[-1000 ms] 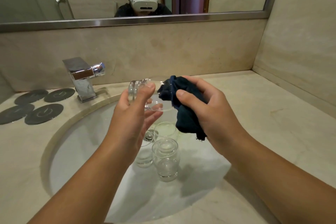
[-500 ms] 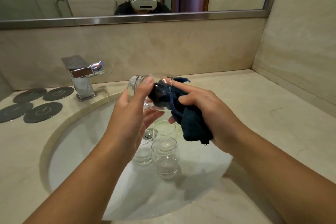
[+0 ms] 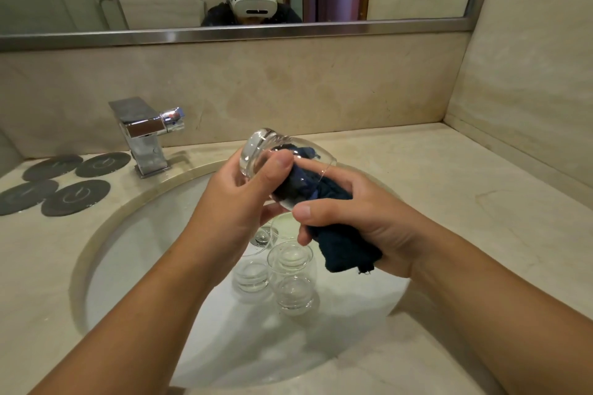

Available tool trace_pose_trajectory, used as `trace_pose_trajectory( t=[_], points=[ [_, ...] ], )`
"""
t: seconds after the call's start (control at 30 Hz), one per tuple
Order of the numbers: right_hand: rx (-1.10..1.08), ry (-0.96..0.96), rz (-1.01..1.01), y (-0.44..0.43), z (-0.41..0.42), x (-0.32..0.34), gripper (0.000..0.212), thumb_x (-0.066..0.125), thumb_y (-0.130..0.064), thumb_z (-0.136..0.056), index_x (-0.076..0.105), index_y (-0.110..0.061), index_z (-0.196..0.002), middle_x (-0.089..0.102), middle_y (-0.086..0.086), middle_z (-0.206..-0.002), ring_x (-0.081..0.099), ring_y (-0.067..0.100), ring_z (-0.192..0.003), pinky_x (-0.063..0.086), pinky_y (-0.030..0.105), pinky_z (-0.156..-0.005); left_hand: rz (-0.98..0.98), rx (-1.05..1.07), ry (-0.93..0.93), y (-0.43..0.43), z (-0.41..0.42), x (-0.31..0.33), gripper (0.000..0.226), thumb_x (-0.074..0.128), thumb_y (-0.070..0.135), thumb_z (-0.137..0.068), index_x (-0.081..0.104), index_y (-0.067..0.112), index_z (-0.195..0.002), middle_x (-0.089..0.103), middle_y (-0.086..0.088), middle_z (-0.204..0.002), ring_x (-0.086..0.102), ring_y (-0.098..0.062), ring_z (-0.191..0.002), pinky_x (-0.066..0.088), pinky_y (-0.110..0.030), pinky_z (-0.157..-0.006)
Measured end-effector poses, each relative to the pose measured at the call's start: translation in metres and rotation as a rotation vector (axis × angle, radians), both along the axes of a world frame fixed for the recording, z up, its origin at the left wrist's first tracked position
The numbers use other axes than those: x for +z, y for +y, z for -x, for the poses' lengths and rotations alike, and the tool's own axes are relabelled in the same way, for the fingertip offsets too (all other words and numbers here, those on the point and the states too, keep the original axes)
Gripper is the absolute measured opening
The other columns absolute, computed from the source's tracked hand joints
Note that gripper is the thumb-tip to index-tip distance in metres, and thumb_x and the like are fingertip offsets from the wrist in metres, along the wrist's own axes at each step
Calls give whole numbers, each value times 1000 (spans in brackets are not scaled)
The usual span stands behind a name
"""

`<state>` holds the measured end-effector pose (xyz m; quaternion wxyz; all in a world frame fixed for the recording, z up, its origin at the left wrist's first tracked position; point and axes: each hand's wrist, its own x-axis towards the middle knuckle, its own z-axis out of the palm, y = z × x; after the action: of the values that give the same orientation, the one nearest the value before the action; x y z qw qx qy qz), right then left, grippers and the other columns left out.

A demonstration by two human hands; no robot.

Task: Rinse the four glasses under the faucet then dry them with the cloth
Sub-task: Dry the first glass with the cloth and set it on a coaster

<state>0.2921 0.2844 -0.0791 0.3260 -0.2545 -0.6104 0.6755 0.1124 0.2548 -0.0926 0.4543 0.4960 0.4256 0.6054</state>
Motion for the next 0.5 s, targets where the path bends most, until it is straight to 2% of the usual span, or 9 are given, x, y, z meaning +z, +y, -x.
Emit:
trace_pose_trajectory(
  t=[0.07, 0.1, 0.2, 0.3, 0.4, 0.5],
  points=[
    [9, 33, 59, 1, -1, 1, 52, 79, -14, -76, 77, -37, -123, 76, 2, -92, 69, 18, -67, 54, 27, -55, -12, -20, 0, 0, 1, 0, 58, 82, 49, -83, 68, 12, -127, 79, -10, -118, 76, -24, -109, 62, -35, -89],
    [19, 51, 84, 2, -1, 1, 55, 79, -14, -76, 75, -34, -127, 73, 4, -90, 67, 17, -66, 52, 27, -50, -20, -28, -1, 0, 1, 0, 59, 82, 48, -84, 66, 14, -130, 78, -9, -122, 76, -24, -114, 62, -35, -91],
    [54, 119, 121, 3, -1, 0, 61, 76, -15, -79, 68, -27, -139, 67, 10, -98, 64, 17, -65, 48, 26, -43, -38, -31, -13, 1, 0, 1, 69, 78, 46, -83, 59, 16, -142, 72, -11, -135, 71, -27, -124, 61, -39, -98],
    [29, 155, 104, 3, 1, -1, 58, 72, -14, -82, 67, -25, -139, 68, 10, -97, 65, 19, -66, 53, 32, -47, -59, -19, -42, 2, -1, 0, 62, 80, 46, -89, 61, 17, -140, 72, -12, -133, 72, -29, -123, 61, -37, -95],
    [1, 161, 90, 3, 4, -2, 64, 74, -13, -82, 61, -21, -145, 68, 15, -105, 67, 21, -70, 57, 36, -51, -70, 25, -55, 3, -1, -1, 63, 76, 47, -88, 60, 18, -141, 75, -10, -129, 74, -28, -119, 62, -34, -92],
    [-9, 142, 91, 3, 6, -4, 65, 75, -12, -83, 58, -18, -146, 70, 14, -99, 69, 22, -73, 58, 36, -54, -68, 57, -78, 4, -2, -2, 68, 73, 47, -85, 58, 19, -145, 77, -8, -126, 76, -24, -113, 62, -31, -87]
  ],
)
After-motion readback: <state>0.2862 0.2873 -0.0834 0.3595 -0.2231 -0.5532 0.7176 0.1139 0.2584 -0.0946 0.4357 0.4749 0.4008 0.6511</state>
